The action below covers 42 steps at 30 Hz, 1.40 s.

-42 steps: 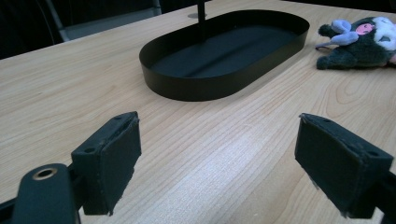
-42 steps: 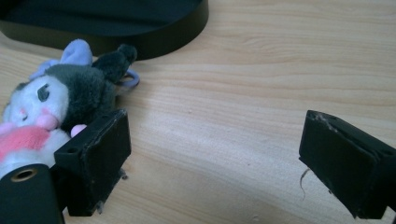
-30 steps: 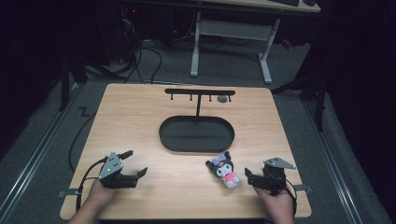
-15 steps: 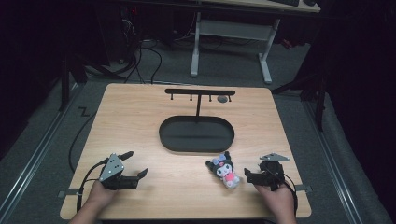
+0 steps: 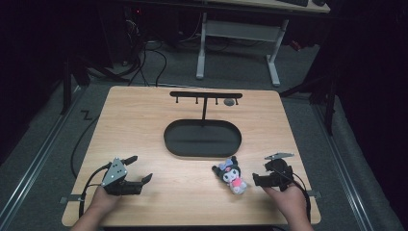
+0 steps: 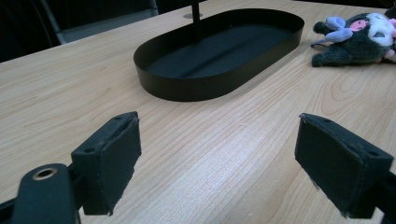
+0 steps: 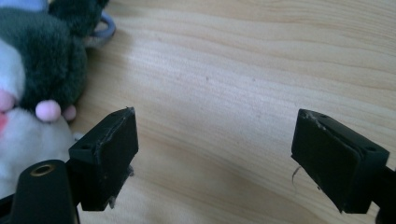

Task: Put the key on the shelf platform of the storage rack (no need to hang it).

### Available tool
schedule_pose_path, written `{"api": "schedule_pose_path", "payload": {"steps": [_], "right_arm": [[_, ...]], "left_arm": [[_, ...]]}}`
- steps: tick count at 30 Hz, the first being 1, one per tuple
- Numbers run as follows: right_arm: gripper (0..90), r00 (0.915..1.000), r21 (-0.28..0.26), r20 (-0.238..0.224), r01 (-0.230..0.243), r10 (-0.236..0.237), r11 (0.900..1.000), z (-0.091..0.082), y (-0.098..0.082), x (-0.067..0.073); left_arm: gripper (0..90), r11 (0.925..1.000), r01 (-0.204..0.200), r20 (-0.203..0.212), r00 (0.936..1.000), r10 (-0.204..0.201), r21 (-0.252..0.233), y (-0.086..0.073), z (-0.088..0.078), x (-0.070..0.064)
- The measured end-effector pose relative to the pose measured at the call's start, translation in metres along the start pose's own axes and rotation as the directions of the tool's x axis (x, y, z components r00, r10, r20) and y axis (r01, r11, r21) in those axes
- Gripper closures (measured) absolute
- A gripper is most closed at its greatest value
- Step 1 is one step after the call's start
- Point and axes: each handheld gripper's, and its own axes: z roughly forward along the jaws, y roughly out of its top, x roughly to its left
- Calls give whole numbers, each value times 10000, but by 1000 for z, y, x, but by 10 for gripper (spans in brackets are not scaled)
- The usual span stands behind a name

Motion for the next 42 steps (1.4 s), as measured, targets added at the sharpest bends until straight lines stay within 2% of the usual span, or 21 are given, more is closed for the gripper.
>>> {"api": "schedule_pose_path", "payload": {"steps": [2,6,8,11,16,23,27,31,35,36,42], "right_arm": [[147,10000,37,-37,55,-55,10000,0,0,0],[139,9990,582,-236,397,-384,9975,1,4,1],[136,9973,909,-207,726,-710,9932,2,8,2],[131,9968,1069,-201,793,-776,9911,1,11,2],[130,9957,1314,-381,891,-847,9873,-4,15,2],[114,9968,1685,-262,785,-752,9826,-9,19,0],[71,9961,2108,-373,861,-800,9737,-13,24,-2],[20,9966,2192,-530,740,-638,9729,-18,28,-2],[0,9961,2463,-494,825,-725,9657,-20,29,-1],[0,9955,2625,-502,909,-805,9606,-21,29,0],[0,9962,2721,-436,850,-759,9585,-29,32,2]], "left_arm": [[154,10000,-53,-33,10000,53,46,0,1,-1],[154,9999,-111,-18,9999,111,60,0,1,-1],[154,9999,-128,-25,9999,128,72,0,0,-2],[154,9998,-170,-33,9998,171,98,0,0,-2],[154,9998,-160,-31,9999,161,87,0,0,-2],[154,9998,-176,-31,9998,176,90,0,0,-2],[154,9999,-140,-27,9999,140,101,0,0,-2],[154,9999,-129,-25,9999,130,98,0,0,-2],[154,9999,-129,-29,9999,129,94,0,0,-2],[154,9999,-132,-30,9999,133,93,0,0,-2],[154,9999,-103,-9,9999,103,83,0,0,-2]]}}
